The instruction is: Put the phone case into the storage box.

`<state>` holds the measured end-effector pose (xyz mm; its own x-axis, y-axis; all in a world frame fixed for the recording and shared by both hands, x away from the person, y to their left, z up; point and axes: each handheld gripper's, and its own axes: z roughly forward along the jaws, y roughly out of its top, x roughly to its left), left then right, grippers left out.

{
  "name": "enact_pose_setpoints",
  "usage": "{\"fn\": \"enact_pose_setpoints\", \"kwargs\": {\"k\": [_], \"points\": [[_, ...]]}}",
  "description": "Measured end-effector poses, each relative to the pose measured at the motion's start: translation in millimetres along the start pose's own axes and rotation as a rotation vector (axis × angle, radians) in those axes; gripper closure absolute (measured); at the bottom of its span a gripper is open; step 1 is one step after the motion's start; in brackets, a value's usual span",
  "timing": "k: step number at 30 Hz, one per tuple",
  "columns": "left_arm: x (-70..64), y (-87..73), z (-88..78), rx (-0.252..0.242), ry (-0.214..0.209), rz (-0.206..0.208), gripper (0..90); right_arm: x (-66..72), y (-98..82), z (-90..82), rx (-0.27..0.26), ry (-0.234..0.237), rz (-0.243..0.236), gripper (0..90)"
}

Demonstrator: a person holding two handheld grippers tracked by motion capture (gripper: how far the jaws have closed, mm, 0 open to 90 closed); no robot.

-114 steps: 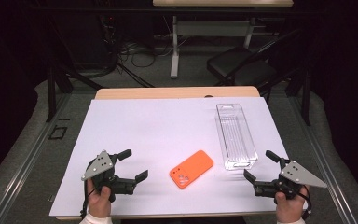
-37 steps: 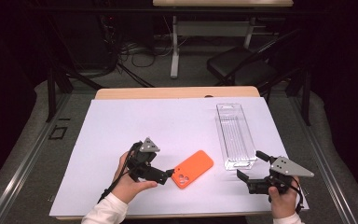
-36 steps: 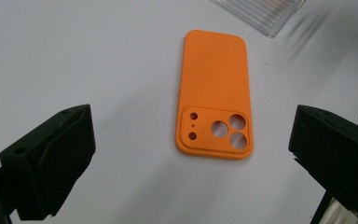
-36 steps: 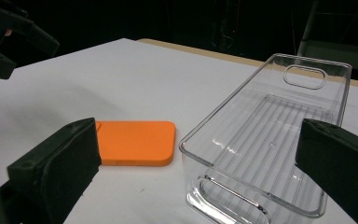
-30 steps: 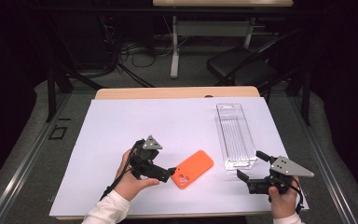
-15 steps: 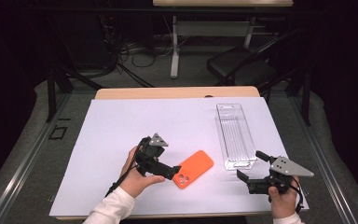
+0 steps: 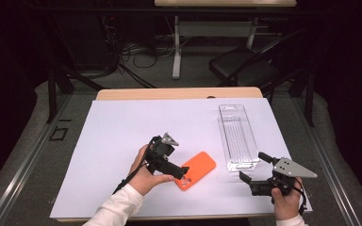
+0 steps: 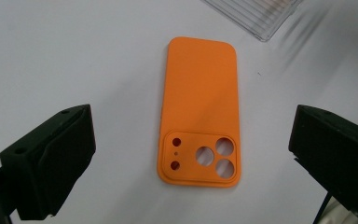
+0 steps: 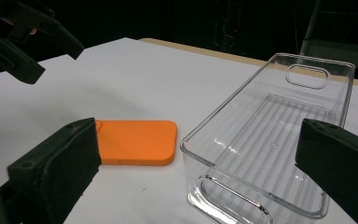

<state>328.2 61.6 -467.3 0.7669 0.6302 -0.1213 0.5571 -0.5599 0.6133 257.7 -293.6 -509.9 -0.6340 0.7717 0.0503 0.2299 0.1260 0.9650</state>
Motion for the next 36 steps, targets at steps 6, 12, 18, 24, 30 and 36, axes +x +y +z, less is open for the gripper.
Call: {"fn": "enact_pose_setpoints", "kwargs": {"k": [6,12,18,24,30,36], "points": [[-3.1,5.2,8.1,0.013,-0.002,0.011,0.6,0.0,0.3,-0.8,0.009,0.001,-0.002,0.0],[-5.8,11.2,14.3,0.022,-0.005,0.018,0.7,-0.2,0.2,-0.4,0.005,0.001,-0.001,0.0],[-8.6,15.1,20.5,0.040,-0.014,0.026,0.7,-0.3,0.3,-0.6,0.006,0.002,-0.002,0.0],[-10.3,16.2,25.5,0.059,-0.019,0.030,0.7,-0.7,0.2,-0.5,0.000,0.002,-0.003,0.0],[-10.2,16.7,29.9,0.082,-0.018,0.025,0.6,-1.0,0.5,-1.1,0.013,0.006,-0.006,0.0],[-9.5,17.3,35.7,0.102,-0.009,0.024,0.7,-0.6,0.1,0.0,0.003,0.005,-0.004,0.0]]}}
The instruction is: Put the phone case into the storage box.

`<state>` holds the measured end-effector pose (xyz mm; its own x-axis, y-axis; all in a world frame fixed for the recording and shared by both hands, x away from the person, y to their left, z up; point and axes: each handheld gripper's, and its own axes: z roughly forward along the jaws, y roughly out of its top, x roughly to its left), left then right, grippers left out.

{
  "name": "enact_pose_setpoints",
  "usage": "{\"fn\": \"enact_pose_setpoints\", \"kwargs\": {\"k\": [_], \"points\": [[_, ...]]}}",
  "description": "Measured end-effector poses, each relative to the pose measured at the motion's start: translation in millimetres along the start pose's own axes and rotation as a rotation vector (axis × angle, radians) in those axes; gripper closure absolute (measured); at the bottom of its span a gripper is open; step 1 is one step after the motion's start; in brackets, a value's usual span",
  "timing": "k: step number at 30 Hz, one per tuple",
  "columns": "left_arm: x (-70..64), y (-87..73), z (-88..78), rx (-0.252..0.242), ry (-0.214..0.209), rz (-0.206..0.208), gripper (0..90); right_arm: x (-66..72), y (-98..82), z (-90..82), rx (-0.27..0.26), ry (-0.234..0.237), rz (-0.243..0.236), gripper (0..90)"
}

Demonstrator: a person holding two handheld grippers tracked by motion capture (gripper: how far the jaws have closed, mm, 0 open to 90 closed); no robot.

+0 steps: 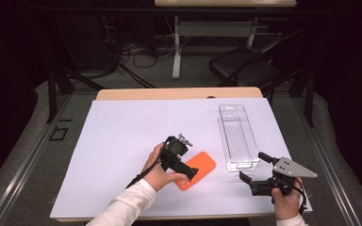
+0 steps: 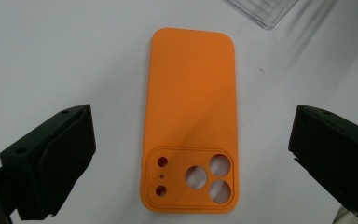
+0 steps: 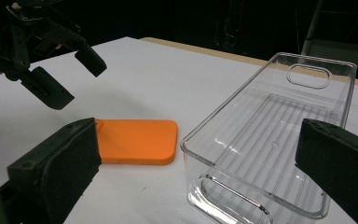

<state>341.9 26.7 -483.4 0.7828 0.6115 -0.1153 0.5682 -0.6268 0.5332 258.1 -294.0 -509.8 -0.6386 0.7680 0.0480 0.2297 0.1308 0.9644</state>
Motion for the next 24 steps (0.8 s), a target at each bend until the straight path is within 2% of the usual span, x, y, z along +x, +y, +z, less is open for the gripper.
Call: {"fn": "enact_pose_setpoints", "kwargs": {"k": [14,24], "points": [[1.8,4.5,18.4,0.069,0.021,0.007,0.7,-0.9,-0.1,-0.2,0.011,0.003,0.001,0.0],[-1.6,7.3,34.9,0.122,0.037,0.020,0.8,-1.0,-0.1,-0.2,0.012,0.005,0.000,0.0]]}}
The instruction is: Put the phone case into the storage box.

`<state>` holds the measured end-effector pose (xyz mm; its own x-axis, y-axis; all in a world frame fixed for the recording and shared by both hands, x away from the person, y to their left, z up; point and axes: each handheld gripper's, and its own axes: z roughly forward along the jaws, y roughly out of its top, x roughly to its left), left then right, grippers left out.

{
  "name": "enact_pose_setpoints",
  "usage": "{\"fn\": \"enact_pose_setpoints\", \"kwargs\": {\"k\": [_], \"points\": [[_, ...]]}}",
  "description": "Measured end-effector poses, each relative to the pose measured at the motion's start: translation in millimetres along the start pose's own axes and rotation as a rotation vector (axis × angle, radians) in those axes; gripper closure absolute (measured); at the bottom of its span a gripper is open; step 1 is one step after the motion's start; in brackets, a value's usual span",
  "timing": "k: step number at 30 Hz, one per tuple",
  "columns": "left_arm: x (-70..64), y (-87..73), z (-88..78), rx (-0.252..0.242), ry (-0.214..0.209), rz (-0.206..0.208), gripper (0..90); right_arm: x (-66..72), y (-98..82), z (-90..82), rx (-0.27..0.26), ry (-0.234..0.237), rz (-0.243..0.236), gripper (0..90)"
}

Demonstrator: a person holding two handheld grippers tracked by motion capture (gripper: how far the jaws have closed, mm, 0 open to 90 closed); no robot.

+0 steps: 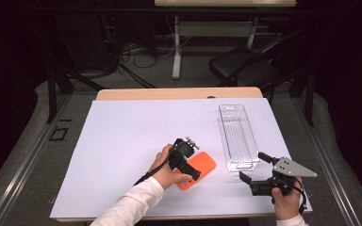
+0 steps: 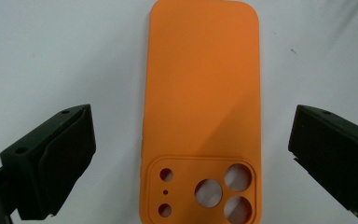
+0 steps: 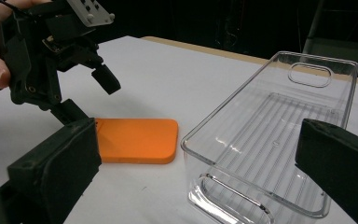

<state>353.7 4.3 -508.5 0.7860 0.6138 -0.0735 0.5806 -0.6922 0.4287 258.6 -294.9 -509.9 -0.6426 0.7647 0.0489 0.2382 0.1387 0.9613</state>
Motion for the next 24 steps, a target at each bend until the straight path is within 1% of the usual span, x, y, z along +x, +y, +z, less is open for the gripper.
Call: {"fn": "enact_pose_setpoints", "kwargs": {"k": [5,10,11,14,18,20,24], "points": [[-0.9,2.3,7.8,0.019,0.003,0.006,0.8,-0.1,-0.1,0.1,0.001,0.002,0.001,0.0],[-1.7,3.7,15.6,0.035,0.003,0.001,0.8,-0.1,0.0,0.0,0.003,0.002,0.001,0.0],[-1.4,4.1,16.7,0.037,0.007,0.006,0.9,0.0,-0.1,0.1,0.001,0.002,0.000,0.0],[-2.8,4.9,20.9,0.047,0.002,0.002,1.0,-0.3,-0.1,0.0,0.003,0.002,0.000,0.0],[-3.8,6.1,25.4,0.061,0.000,0.013,1.0,-0.5,-0.2,0.2,0.001,0.003,0.000,0.0],[-4.6,6.8,27.4,0.061,-0.007,0.011,1.0,-0.5,-0.1,0.0,0.003,0.003,0.000,0.0],[-6.6,7.9,30.6,0.068,-0.005,0.017,1.0,-0.4,-0.2,0.2,0.001,0.005,0.000,0.0]]}}
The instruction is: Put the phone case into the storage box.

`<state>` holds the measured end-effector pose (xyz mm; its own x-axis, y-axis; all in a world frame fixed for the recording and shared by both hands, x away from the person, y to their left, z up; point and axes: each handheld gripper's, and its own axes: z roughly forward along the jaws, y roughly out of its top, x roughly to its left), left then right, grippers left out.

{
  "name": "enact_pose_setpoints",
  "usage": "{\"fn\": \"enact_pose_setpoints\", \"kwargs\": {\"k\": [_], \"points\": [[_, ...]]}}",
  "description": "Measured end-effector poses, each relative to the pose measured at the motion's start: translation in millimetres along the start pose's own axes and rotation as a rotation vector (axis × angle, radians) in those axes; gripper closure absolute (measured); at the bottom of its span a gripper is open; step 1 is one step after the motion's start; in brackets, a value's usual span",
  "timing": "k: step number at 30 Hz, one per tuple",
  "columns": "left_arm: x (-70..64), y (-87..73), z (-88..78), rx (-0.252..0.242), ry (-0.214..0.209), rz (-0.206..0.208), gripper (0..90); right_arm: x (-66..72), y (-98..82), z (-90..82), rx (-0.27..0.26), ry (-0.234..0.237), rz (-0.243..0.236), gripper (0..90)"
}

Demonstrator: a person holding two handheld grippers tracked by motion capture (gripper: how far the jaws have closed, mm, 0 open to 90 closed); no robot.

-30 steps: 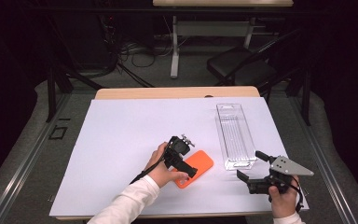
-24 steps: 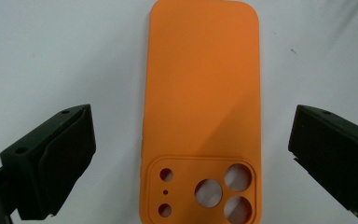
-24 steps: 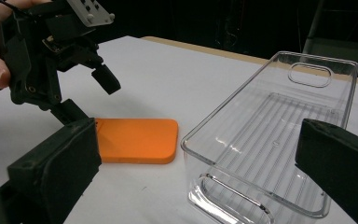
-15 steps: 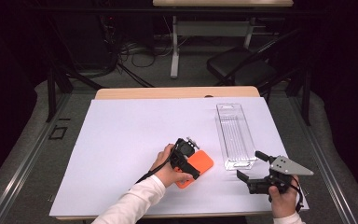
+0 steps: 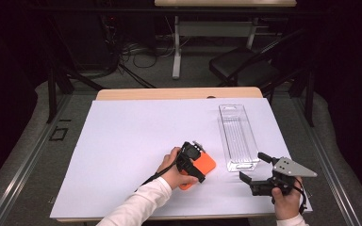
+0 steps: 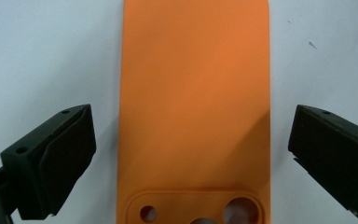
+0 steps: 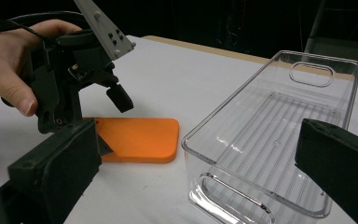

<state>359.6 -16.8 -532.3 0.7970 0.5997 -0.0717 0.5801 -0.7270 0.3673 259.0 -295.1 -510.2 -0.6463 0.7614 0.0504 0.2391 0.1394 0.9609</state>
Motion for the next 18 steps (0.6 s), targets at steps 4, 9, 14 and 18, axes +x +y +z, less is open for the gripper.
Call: {"fn": "enact_pose_setpoints", "kwargs": {"k": [4,9,14,18], "points": [[-0.8,1.3,2.4,0.006,-0.004,-0.003,1.0,-0.1,-0.1,0.2,0.001,0.000,0.003,0.0],[-1.7,2.5,5.1,0.013,-0.008,-0.003,1.0,-0.1,-0.1,0.2,0.001,0.001,0.002,0.0],[-2.5,3.0,8.1,0.019,-0.006,0.000,1.0,-0.2,-0.1,0.1,0.001,0.001,0.002,0.0],[-2.3,2.9,10.3,0.020,-0.006,0.000,1.0,-0.2,-0.1,0.1,0.005,0.002,0.002,0.1]]}}
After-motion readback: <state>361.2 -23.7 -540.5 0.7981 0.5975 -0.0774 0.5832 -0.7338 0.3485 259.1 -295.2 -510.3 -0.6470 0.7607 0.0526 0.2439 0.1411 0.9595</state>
